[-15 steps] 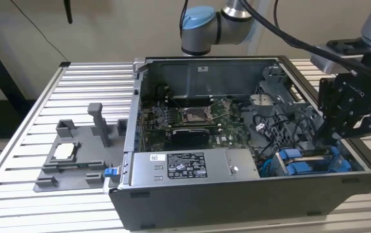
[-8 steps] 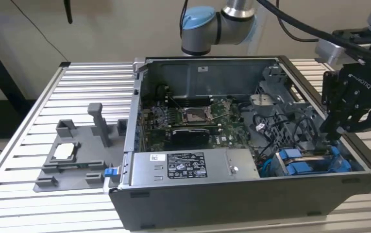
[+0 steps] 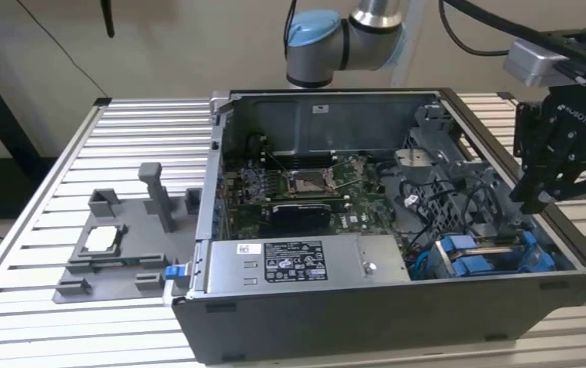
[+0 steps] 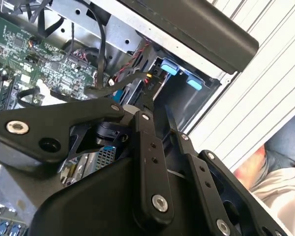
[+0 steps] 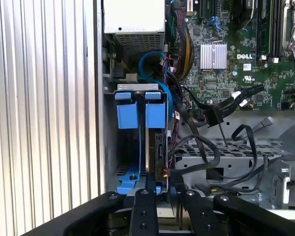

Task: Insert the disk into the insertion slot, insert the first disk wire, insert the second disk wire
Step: 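Insert the first disk wire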

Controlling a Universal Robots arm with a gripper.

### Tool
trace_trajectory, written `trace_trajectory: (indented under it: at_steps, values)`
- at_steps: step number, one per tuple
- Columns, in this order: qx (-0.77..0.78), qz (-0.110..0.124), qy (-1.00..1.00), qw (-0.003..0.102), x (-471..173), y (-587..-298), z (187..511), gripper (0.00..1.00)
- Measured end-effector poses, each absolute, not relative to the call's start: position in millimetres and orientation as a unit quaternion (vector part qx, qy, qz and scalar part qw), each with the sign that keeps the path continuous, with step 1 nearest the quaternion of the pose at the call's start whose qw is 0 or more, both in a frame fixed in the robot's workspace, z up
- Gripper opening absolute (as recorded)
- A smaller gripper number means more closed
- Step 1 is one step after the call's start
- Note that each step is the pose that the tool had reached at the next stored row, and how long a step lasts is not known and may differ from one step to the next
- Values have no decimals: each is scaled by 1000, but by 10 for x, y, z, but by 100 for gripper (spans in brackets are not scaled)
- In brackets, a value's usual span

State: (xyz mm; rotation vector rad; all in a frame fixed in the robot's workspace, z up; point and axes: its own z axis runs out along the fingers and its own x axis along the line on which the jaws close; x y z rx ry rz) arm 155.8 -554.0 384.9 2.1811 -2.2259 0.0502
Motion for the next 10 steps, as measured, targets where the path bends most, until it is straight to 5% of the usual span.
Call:
trace_trajectory:
  at_steps: [10]
  values:
    - [700,17,-714,11,1556,-5323,3850,27]
